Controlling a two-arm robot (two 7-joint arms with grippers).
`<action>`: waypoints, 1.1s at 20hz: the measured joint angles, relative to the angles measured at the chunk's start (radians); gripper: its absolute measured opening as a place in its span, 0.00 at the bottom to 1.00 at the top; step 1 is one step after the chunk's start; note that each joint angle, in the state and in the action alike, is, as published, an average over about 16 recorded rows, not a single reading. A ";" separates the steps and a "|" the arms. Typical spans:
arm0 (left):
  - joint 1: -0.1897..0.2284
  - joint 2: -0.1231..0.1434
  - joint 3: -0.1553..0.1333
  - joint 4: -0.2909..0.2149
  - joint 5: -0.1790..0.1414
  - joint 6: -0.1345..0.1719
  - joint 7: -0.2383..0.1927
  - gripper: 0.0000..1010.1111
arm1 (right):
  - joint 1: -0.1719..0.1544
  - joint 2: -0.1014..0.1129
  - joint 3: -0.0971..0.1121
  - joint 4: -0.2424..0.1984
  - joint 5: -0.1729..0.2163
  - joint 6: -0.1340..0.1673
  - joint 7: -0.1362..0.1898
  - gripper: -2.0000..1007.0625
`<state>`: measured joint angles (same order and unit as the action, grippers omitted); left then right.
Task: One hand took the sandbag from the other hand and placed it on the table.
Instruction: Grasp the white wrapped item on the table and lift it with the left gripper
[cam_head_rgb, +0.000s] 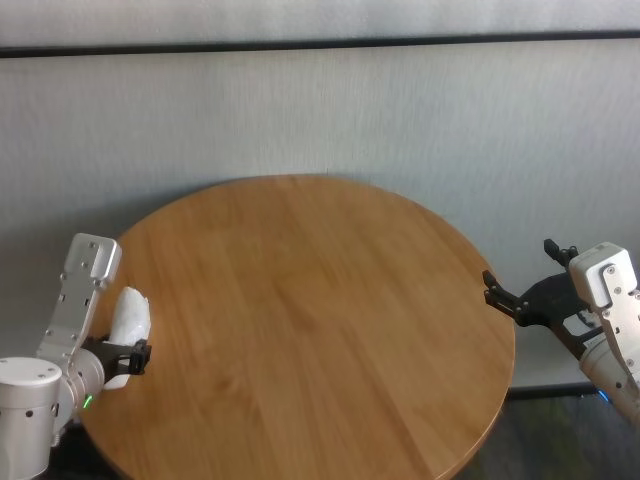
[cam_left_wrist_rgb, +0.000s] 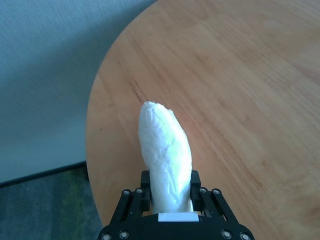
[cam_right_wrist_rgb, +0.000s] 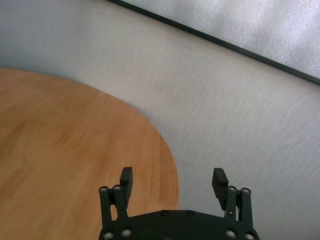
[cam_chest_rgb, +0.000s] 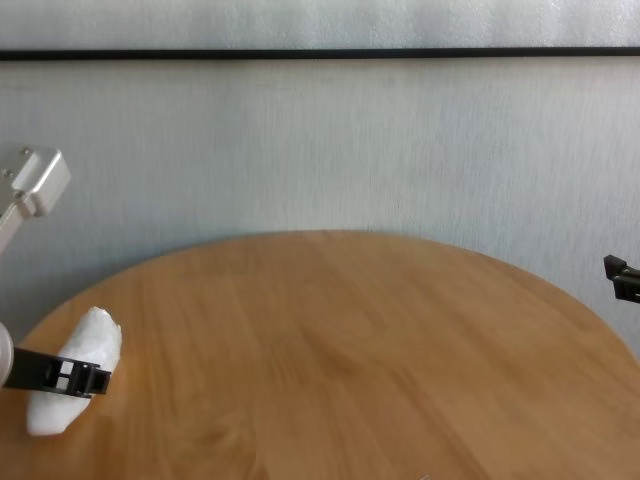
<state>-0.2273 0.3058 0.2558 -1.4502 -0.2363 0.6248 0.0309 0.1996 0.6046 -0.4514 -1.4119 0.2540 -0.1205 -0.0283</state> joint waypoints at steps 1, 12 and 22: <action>0.000 0.000 0.000 0.000 0.000 0.000 0.000 0.49 | 0.000 0.000 0.000 0.000 0.000 0.000 0.000 0.99; 0.000 0.001 0.001 0.000 -0.001 0.001 0.000 0.42 | 0.000 0.000 0.000 0.000 0.000 0.000 0.000 0.99; 0.000 0.001 0.001 0.000 -0.001 0.001 0.000 0.41 | 0.000 0.000 0.000 0.000 0.000 0.000 0.000 0.99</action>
<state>-0.2273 0.3065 0.2565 -1.4501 -0.2375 0.6254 0.0305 0.1996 0.6046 -0.4514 -1.4119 0.2540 -0.1205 -0.0283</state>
